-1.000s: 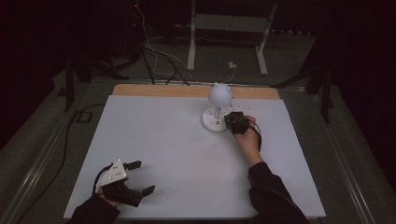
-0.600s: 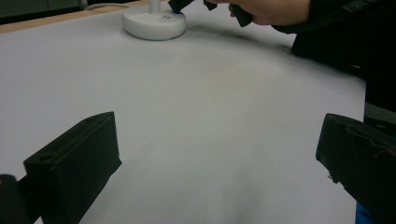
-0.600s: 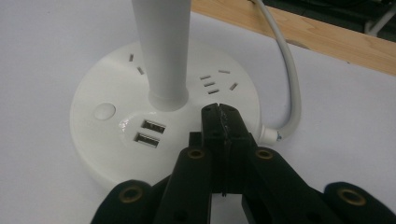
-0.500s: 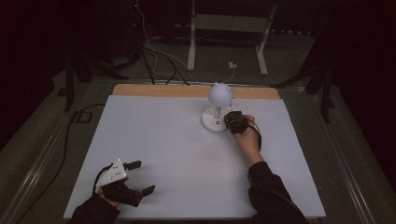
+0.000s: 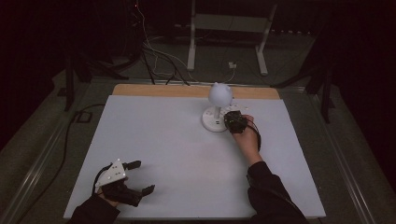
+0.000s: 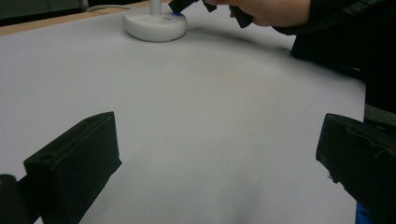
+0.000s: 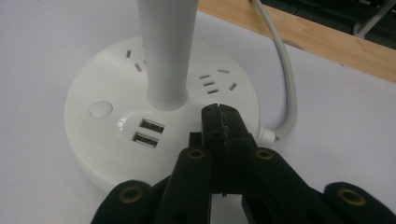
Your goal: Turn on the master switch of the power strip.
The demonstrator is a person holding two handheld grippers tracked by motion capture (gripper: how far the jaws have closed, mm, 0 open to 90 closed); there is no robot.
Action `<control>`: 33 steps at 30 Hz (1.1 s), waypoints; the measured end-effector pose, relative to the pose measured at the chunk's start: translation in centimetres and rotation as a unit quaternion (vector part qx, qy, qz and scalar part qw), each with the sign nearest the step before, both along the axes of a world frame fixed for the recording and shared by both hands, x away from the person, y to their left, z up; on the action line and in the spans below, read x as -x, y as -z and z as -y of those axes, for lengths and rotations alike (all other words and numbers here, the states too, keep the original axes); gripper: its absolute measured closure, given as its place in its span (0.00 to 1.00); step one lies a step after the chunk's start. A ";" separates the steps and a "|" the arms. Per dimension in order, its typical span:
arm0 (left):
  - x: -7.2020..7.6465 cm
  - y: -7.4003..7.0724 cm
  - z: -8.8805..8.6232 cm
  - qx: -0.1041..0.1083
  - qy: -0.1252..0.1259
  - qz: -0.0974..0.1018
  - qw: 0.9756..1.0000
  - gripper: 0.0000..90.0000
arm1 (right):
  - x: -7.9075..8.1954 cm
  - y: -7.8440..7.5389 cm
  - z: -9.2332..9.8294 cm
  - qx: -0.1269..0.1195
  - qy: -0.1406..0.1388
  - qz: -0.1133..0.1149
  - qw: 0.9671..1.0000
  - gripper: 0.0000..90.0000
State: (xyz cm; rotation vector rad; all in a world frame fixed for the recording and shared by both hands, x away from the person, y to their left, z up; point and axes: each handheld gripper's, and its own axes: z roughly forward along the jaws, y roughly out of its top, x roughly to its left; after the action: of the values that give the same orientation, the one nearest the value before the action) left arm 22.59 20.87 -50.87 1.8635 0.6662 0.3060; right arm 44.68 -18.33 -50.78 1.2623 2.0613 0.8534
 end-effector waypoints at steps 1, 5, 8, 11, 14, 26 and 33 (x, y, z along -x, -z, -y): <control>0.0 0.0 0.0 0.001 0.000 0.000 1.000 0.00 | 0.2 -0.1 0.1 -0.017 -0.001 0.005 1.000 1.00; -0.1 0.0 -0.1 0.003 -0.003 -0.002 1.000 0.00 | 0.3 -0.3 0.4 -0.040 0.009 0.014 0.999 1.00; 0.0 0.0 -0.1 0.002 -0.003 -0.002 1.000 0.00 | 0.4 -0.5 0.6 -0.044 0.007 0.015 0.999 1.00; 0.0 0.0 -0.1 0.002 -0.004 -0.002 1.000 0.00 | 0.4 -0.9 0.8 -0.050 0.008 0.016 0.999 1.00; 0.0 0.0 -0.1 0.002 -0.003 -0.001 1.000 0.00 | 0.6 -1.2 1.0 -0.056 0.005 0.011 0.998 1.00; 0.0 -0.1 -0.1 0.004 -0.003 0.000 1.000 0.00 | 1.3 -2.1 0.9 -0.077 -0.014 -0.004 0.997 0.96; 0.1 -0.1 -0.1 0.004 -0.002 0.000 1.000 0.00 | 2.1 -2.6 1.1 -0.085 -0.025 -0.006 0.996 0.71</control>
State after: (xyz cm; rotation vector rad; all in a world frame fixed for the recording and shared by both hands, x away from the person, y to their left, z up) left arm 22.54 20.94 -50.81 1.8554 0.6713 0.3064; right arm 42.63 -19.47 -48.23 1.3117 2.0736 1.0667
